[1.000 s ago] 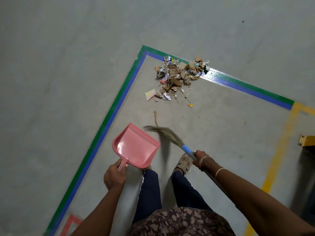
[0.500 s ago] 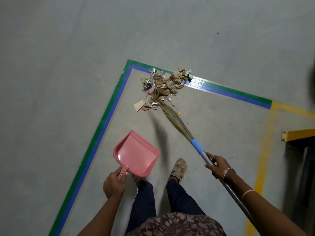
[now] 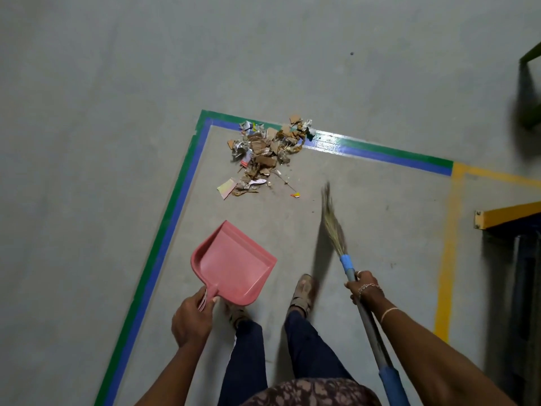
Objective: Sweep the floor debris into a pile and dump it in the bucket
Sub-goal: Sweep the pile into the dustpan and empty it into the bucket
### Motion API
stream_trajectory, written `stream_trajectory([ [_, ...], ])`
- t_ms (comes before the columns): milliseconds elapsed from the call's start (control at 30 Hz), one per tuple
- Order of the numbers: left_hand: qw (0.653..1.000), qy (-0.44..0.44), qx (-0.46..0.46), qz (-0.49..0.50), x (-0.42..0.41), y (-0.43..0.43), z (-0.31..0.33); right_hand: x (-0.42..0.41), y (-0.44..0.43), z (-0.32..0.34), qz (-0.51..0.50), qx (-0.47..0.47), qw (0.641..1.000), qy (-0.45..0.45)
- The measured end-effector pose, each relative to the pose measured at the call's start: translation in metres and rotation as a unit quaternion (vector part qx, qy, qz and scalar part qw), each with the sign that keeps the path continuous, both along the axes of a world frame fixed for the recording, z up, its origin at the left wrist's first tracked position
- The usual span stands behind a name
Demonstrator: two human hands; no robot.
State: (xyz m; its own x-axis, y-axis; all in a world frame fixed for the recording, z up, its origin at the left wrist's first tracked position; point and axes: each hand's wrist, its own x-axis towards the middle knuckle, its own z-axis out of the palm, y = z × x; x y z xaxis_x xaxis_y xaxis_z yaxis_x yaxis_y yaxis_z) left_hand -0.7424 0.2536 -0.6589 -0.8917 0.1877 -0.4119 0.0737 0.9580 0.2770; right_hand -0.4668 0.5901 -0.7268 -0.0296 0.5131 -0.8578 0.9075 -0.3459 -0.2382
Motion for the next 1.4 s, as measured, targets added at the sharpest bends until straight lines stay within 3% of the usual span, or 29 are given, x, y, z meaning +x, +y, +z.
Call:
stream_trajectory([
  [267,1.000,0.005,-0.010,0.014,-0.006,-0.003,0.001,-0.081,0.006,-0.050,0.083,-0.029,0.994,0.061],
  [500,1.000,-0.002,0.015,0.023,-0.022,0.015,0.015,-0.123,0.006,0.014,0.080,-0.008,0.988,0.135],
  [900,0.997,-0.038,0.021,0.060,-0.064,0.077,0.005,-0.079,0.083,0.062,0.094,0.082,0.987,0.103],
  [1167,0.994,-0.057,-0.006,0.088,-0.114,0.131,-0.006,-0.132,0.166,0.065,0.087,0.084,0.990,0.069],
  [1400,0.997,-0.030,-0.031,0.058,-0.138,0.175,-0.010,-0.190,0.227,0.055,0.141,0.104,0.983,0.059],
])
